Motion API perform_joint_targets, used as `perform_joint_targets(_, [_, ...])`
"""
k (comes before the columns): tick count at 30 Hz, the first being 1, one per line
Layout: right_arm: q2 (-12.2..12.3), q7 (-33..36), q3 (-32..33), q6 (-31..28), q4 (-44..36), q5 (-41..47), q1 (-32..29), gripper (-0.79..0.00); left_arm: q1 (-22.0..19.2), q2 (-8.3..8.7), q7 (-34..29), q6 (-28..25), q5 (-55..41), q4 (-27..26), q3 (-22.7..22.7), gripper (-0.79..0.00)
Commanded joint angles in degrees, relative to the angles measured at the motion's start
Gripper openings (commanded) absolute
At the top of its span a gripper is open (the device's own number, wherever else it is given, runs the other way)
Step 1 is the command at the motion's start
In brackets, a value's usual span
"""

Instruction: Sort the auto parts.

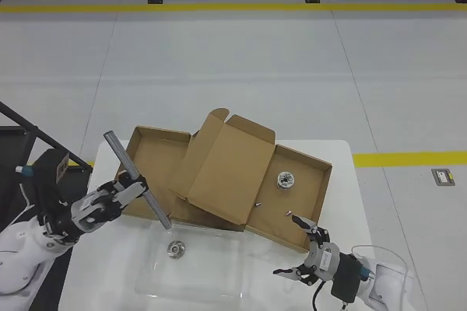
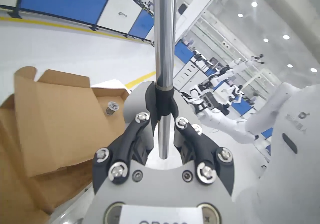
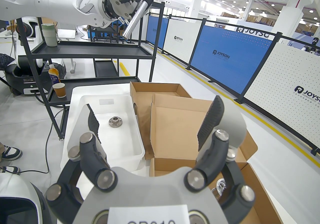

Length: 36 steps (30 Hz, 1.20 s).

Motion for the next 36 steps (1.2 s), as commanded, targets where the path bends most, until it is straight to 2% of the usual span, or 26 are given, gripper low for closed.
perform_joint_targets(1, [0.00,-0.04,0.00,0.00,0.00,-0.02,0.00,0.000,0.35,-0.26,3.44,4.06,8.32,-0.60,-0.74,-0.785])
perform_joint_targets(4, [0.00,-0.04,0.00,0.00,0.00,-0.02,0.00,0.000,2.19,-0.55,7.43,9.75,18.82,-1.80,-2.36,-0.785])
perform_joint_targets(7, [0.00,-0.04,0.00,0.00,0.00,-0.02,0.00,0.000,0.59,-0.78,8.80,16.68,27.10,-1.59,-1.78,-0.785])
perform_joint_targets(9, [0.00,-0.04,0.00,0.00,0.00,-0.02,0.00,0.000,-1.21,-1.14,12.48,20.99,33.02,-1.01,-0.35,-0.785])
perform_joint_targets(20, [0.00,-0.04,0.00,0.00,0.00,-0.02,0.00,0.000,-1.34,-1.22,12.73,21.64,33.75,-0.87,0.06,-0.785])
perform_joint_targets(24, [0.00,-0.04,0.00,0.00,0.00,-0.02,0.00,0.000,-2.67,-1.67,12.54,32.18,41.17,-0.16,1.68,-0.785])
perform_joint_targets(27, [0.00,-0.04,0.00,0.00,0.00,-0.02,0.00,0.000,-8.59,-2.16,6.82,38.17,44.95,4.52,6.55,-0.785])
perform_joint_targets(30, [0.00,-0.04,0.00,0.00,0.00,-0.02,0.00,0.000,-17.42,-3.32,0.03,40.54,46.39,12.33,14.19,-0.785])
perform_joint_targets(33, [0.00,-0.04,0.00,0.00,0.00,-0.02,0.00,0.000,-26.52,-5.11,-4.37,42.73,49.81,21.20,22.36,-0.785])
perform_joint_targets(36, [0.00,-0.04,0.00,0.00,0.00,-0.02,0.00,0.000,-34.57,-7.63,-6.52,44.64,51.25,30.18,30.09,-0.785])
